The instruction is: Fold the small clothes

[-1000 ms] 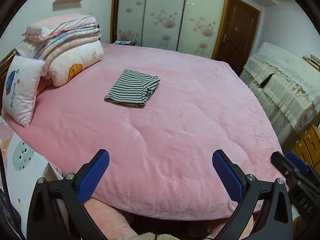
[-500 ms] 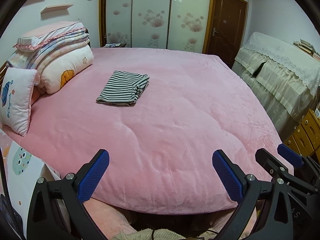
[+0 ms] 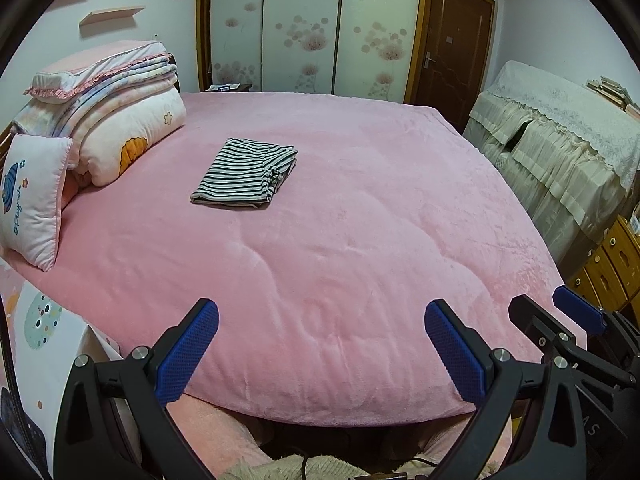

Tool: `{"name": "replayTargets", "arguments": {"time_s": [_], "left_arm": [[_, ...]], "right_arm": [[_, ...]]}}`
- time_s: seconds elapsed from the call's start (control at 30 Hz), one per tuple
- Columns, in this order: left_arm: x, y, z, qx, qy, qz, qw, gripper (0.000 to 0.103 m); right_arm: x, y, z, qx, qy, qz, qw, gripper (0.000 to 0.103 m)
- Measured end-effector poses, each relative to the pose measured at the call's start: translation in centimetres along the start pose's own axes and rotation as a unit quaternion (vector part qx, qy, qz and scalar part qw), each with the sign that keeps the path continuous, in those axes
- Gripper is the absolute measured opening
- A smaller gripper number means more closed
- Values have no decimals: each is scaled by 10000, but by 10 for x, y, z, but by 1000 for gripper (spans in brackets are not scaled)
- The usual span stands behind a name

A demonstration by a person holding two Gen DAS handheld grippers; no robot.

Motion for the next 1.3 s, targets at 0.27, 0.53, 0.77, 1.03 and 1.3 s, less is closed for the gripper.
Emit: {"name": "replayTargets", "arguments": {"time_s": [0.27,0.53,0.77,1.03,1.3], "left_arm": [[-2,-1,-1,23,33,-12,10000,102],[-5,-1,-4,40,70,-28,10000,102],[-7,-1,-5,46,102,-32,9999,102],[-10,-4,-8,-6,152,-83,9998,102],[-11,-3,-13,-16,217,-110,9997,102]], "right_arm": [[-1,1,0,2,19,-12,10000,65],[-3,3,1,13,46,-35,10000,65],[-3,2,1,6,55,-35,10000,65],[-13,-1,-2,2,133,-94,9999,65],[-14,-2,-5,17,166,-121,9998,65]]}}
Point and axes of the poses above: each gripper's, at about its wrist camera, not at the fingertips, and z roughly against the way its jaws point, y to its left, x to its top, the point moved 10 cm from there along -z, roughly the way its jaws point, and after that the axes turned 14 degrees about x, right-handed, at the moved point
